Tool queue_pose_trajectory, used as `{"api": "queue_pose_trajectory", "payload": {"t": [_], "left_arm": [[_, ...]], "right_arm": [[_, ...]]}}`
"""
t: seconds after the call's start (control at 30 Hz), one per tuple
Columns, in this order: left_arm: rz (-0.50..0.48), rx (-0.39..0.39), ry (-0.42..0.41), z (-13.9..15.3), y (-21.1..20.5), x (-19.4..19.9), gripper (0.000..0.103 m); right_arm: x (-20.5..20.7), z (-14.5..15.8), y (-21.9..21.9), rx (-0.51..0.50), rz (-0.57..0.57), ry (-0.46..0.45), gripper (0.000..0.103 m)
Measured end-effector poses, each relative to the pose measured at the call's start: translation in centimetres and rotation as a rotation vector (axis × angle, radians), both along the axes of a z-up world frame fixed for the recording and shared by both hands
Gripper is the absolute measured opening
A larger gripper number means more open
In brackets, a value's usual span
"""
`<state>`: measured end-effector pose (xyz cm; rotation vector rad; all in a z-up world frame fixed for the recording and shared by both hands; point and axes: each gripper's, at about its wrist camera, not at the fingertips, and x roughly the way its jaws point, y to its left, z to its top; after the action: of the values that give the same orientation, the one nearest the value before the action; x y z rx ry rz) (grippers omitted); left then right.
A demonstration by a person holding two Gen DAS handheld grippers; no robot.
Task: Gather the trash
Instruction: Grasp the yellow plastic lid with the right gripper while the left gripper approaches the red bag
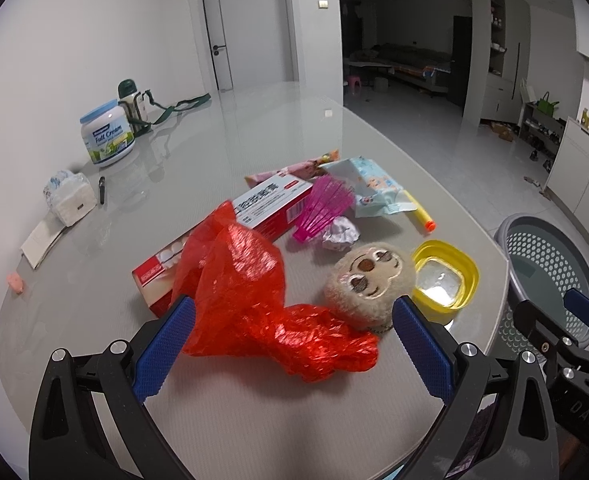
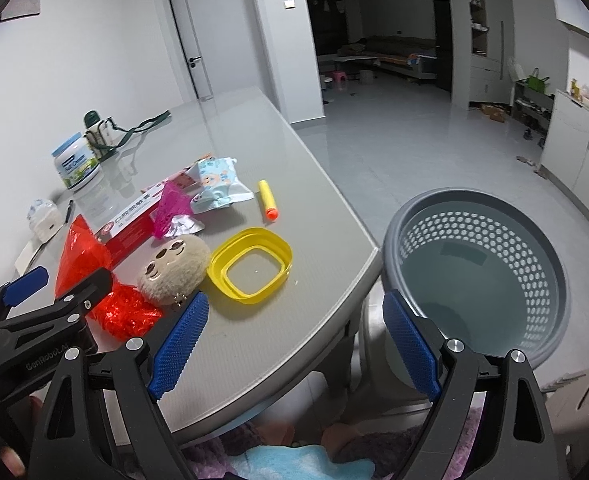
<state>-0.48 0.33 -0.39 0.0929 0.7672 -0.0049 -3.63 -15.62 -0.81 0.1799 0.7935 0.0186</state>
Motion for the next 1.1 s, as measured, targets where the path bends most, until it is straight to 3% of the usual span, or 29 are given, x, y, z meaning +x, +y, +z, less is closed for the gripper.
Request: {"api": "queue_pose_trajectory", "payload": {"t": [0.63, 1.1], "left_arm": [[-0.002, 0.011, 0.089, -2.2, 1.2, 1.4, 0.097], [-0.025, -0.001, 0.103, -2.3, 1.0, 2.5, 0.097]], "right_arm": [[6.9, -4.6, 0.6, -0.001, 0.298, 0.121, 0.085], [10.2, -5.6, 2.9, -0.114, 0.398, 0.140, 0.085]]}}
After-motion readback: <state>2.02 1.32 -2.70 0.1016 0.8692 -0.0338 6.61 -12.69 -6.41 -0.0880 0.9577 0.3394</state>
